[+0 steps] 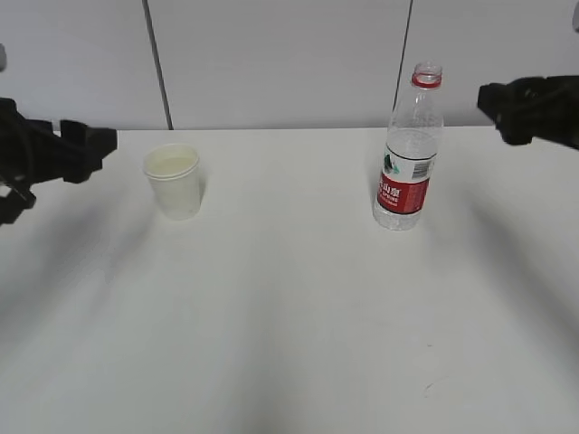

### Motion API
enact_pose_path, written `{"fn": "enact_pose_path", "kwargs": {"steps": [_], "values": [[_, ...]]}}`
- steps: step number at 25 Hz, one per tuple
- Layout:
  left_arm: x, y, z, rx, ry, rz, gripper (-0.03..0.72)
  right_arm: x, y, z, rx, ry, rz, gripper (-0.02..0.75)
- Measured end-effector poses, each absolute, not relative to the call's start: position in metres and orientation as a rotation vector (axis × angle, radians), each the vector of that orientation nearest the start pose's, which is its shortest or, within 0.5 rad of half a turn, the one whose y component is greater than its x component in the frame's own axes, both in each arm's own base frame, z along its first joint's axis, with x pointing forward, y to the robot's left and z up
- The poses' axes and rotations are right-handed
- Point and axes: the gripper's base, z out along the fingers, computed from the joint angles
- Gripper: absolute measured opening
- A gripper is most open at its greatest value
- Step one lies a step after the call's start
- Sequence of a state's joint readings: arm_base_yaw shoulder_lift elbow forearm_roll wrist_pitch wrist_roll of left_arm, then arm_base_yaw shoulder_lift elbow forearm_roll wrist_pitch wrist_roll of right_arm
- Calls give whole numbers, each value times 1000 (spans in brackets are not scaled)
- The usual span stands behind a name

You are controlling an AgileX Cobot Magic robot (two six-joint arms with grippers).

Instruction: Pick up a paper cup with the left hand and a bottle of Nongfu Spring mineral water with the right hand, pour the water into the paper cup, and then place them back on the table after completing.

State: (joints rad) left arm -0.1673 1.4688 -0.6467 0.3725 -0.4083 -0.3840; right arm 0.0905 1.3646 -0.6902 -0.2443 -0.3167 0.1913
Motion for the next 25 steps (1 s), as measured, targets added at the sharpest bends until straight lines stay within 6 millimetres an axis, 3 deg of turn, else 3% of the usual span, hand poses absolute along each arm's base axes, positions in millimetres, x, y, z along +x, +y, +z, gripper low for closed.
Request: {"fn": "enact_pose_path", "kwargs": {"steps": [7,16,21,25], "values": [[293,-54,288,101,1946,-197,477,298,25,327,-120,1923,9,588],[292,-59,347,-56,2229,-120,469,289,16,390,26,2188,-38,587],[281,-55,359,-112,2407,-80,469,277,14,402,68,2316,-46,587],[276,-58,350,-73,2627,-60,462,268,15,396,96,2448,-32,587]]}}
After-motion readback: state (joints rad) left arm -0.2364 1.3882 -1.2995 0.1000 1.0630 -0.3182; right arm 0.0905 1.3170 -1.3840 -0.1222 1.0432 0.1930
